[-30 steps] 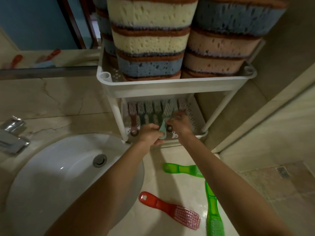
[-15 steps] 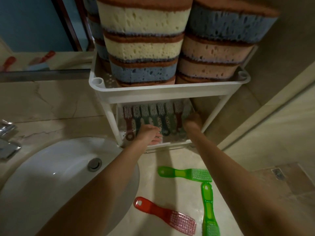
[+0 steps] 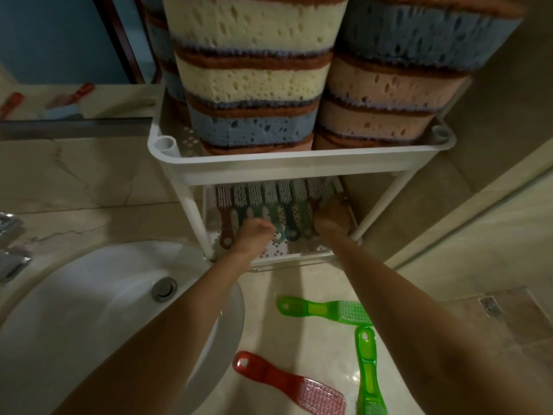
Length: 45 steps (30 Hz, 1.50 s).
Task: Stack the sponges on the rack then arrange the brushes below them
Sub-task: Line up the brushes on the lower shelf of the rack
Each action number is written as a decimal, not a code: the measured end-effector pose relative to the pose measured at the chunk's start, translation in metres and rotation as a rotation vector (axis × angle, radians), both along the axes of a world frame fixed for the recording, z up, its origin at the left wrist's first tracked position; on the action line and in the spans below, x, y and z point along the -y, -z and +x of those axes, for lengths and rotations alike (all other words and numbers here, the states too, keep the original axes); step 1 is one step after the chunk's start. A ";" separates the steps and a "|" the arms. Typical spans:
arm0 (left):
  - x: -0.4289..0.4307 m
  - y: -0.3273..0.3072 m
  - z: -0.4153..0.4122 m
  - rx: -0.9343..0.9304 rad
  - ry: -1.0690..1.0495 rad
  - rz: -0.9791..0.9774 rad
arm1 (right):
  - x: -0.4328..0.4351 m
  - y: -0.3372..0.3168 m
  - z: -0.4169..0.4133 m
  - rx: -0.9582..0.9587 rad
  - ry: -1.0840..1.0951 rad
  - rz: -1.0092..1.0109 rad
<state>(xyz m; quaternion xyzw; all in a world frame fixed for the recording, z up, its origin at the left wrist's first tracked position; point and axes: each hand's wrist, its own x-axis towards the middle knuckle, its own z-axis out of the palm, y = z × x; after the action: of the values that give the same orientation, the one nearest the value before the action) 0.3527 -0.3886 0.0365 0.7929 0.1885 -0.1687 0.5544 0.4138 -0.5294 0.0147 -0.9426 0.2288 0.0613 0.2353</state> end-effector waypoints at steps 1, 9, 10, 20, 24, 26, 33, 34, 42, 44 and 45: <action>-0.001 0.001 -0.001 0.041 0.033 0.052 | -0.001 0.003 -0.002 -0.002 -0.018 -0.029; -0.020 0.017 -0.019 0.244 0.550 0.502 | 0.001 0.026 -0.009 -0.078 -0.240 -0.285; -0.020 0.016 -0.021 0.266 0.578 0.551 | 0.001 0.029 -0.008 -0.096 -0.276 -0.316; -0.013 0.010 -0.032 0.385 0.551 0.696 | 0.005 0.034 -0.011 -0.111 -0.340 -0.342; -0.012 0.011 -0.036 0.366 0.489 0.662 | 0.004 0.022 -0.028 0.047 -0.214 -0.144; -0.015 0.006 -0.040 0.347 0.459 0.600 | -0.002 0.006 -0.044 0.177 -0.159 0.028; -0.069 -0.022 -0.107 0.321 0.079 0.273 | -0.060 -0.016 -0.132 0.598 -0.350 0.252; -0.084 -0.023 -0.122 0.303 0.023 0.298 | -0.074 -0.017 -0.146 0.618 -0.416 0.276; -0.220 -0.006 -0.226 0.097 -0.363 0.399 | -0.216 -0.018 -0.226 0.326 -0.795 0.495; -0.260 -0.003 -0.243 0.081 -0.432 0.390 | -0.262 -0.017 -0.239 0.232 -0.864 0.508; -0.280 -0.002 -0.251 0.073 -0.450 0.398 | -0.285 -0.017 -0.246 0.196 -0.889 0.509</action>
<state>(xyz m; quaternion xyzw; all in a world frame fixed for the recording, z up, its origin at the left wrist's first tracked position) 0.1012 -0.1083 0.0389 0.8299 0.3687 0.0270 0.4179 0.1682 -0.2448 0.0316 -0.8630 -0.2390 0.1203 0.4286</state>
